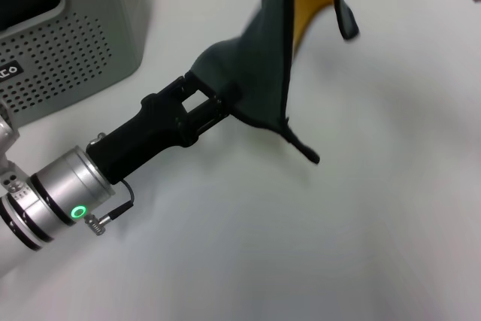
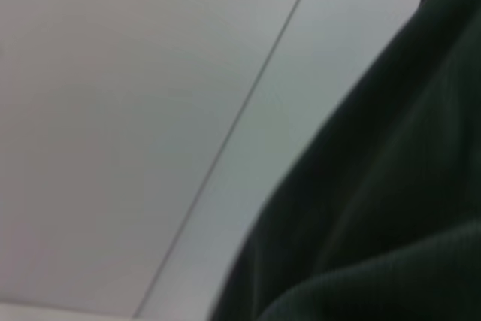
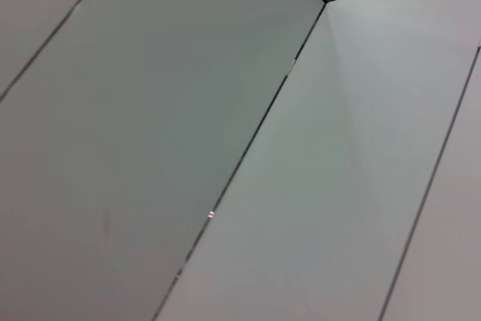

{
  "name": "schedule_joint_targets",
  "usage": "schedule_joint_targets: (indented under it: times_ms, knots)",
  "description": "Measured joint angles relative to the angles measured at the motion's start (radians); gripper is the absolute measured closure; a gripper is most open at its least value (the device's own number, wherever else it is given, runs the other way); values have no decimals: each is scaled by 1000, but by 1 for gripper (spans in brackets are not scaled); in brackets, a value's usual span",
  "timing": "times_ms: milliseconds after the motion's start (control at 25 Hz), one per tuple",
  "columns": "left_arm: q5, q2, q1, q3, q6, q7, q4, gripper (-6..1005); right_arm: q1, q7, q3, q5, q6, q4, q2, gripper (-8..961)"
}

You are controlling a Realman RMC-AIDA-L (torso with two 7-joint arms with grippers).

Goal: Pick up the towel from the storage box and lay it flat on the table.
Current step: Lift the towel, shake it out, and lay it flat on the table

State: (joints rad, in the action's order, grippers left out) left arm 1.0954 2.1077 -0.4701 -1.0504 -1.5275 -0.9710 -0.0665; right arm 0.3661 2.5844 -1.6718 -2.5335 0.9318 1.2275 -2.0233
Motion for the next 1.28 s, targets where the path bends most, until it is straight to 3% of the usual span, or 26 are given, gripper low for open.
schedule_joint_targets:
  times_ms: [280, 880, 1040, 1280]
  knots:
    - [-7, 0, -1, 1, 38, 36, 17, 282, 13, 2, -15, 50, -187, 123, -2, 934]
    - [2, 0, 19, -9, 19, 30, 11, 277, 62, 28, -33, 102, -483, 227, -5, 930]
    - [13, 0, -11, -48, -49, 28, 20, 278, 97, 28, -53, 103, -541, 222, -5, 929]
    - [14, 0, -114, -112, -118, -48, 48, 279, 145, 28, -82, 100, -558, 217, -5, 928]
